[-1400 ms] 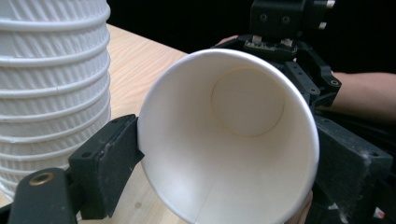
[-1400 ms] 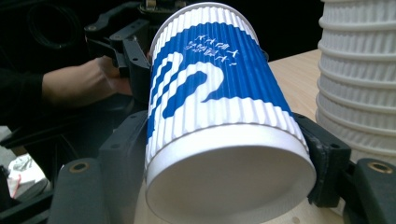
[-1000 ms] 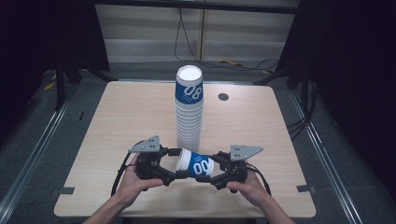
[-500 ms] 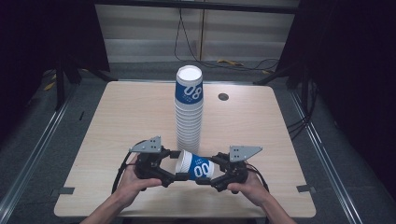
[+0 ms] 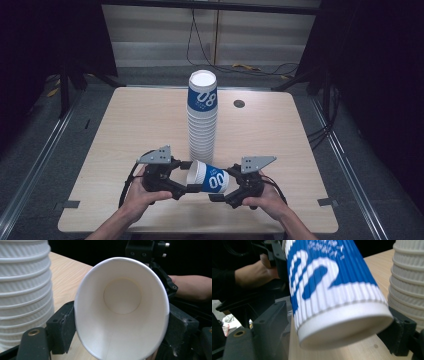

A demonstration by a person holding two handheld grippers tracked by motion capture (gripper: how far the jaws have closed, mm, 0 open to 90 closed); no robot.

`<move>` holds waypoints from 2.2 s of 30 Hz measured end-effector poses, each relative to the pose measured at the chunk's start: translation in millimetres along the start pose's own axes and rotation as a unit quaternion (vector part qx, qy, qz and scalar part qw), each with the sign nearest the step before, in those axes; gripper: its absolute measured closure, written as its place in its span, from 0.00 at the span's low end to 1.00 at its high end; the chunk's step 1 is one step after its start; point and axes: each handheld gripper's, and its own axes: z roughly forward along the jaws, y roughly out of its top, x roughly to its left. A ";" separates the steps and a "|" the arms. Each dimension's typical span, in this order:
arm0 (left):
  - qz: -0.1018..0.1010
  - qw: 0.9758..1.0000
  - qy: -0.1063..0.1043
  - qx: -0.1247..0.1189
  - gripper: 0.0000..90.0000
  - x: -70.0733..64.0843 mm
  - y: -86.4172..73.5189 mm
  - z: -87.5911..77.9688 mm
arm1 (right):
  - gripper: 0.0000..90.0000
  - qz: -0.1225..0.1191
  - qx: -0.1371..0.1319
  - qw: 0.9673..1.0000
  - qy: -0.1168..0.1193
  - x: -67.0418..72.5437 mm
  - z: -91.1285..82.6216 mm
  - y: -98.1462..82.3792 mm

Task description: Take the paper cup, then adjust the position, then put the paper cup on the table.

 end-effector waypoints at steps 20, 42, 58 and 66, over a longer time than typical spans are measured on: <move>-0.010 0.997 0.065 0.029 0.23 6.8 -4.7 -23.4 | 0.18 0.022 0.085 0.990 -0.114 -18.4 -12.9 -7.7; -0.026 0.967 0.220 0.124 0.22 37.4 -4.7 -81.3 | 0.17 0.074 0.101 0.973 -0.193 -39.1 -34.8 -2.8; -0.067 0.928 0.296 0.216 0.22 79.5 9.1 -93.9 | 0.17 0.075 0.106 0.973 -0.190 -42.5 -34.4 -6.7; -0.081 0.903 0.324 0.269 0.22 91.5 13.9 -101.0 | 0.17 0.071 0.108 0.973 -0.189 -40.7 -32.1 -5.7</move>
